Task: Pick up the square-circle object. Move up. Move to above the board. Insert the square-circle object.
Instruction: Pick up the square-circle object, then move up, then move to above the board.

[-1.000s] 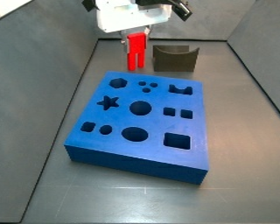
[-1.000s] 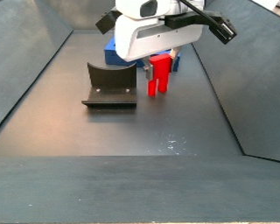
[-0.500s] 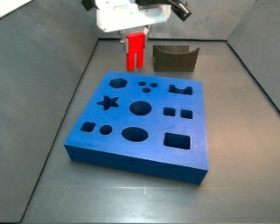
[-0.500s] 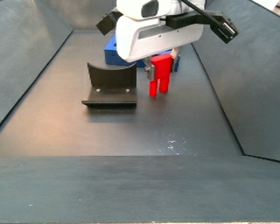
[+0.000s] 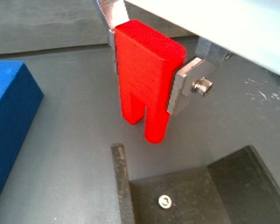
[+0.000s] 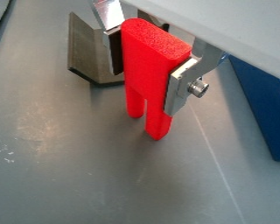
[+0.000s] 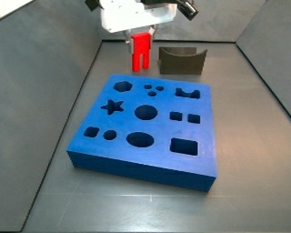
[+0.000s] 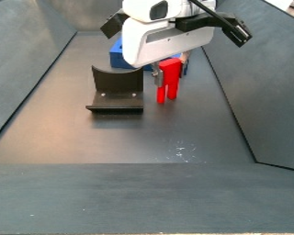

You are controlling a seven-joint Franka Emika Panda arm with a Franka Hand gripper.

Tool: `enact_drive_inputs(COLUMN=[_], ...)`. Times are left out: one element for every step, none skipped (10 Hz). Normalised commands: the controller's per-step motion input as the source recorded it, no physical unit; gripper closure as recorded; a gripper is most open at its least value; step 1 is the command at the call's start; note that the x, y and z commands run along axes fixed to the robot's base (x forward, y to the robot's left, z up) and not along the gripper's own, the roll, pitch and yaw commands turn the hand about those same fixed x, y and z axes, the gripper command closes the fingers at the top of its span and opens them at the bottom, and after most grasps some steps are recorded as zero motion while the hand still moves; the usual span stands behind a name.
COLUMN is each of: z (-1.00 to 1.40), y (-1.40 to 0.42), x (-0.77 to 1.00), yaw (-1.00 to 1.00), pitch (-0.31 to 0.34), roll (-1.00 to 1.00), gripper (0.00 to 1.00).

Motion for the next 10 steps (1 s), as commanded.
enact_drive_inputs(z=[0.00, 0.83, 0.81, 0.66, 0.51, 0.28, 1.00, 1.00, 1.00, 1.00], y=[0.00, 0.00, 0.02, 0.02, 0.02, 0.01, 0.31, 0.32, 0.28, 0.26], x=[0.00, 0.00, 0.02, 0.01, 0.00, 0.00, -0.16, -0.17, -0.15, -0.14], yaw=[0.00, 0.00, 0.01, 0.02, 0.01, 0.01, 0.13, 0.12, 0.07, 0.03], pitch=[0.000, 0.000, 0.003, 0.035, 0.046, 0.045, 0.146, 0.143, 0.110, 0.077], roll=[0.00, 0.00, 0.00, 0.00, 0.00, 0.00, -0.05, -0.05, -0.05, -0.04], gripper=[1.00, 1.00, 1.00, 1.00, 1.00, 1.00, 1.00, 1.00, 1.00, 1.00])
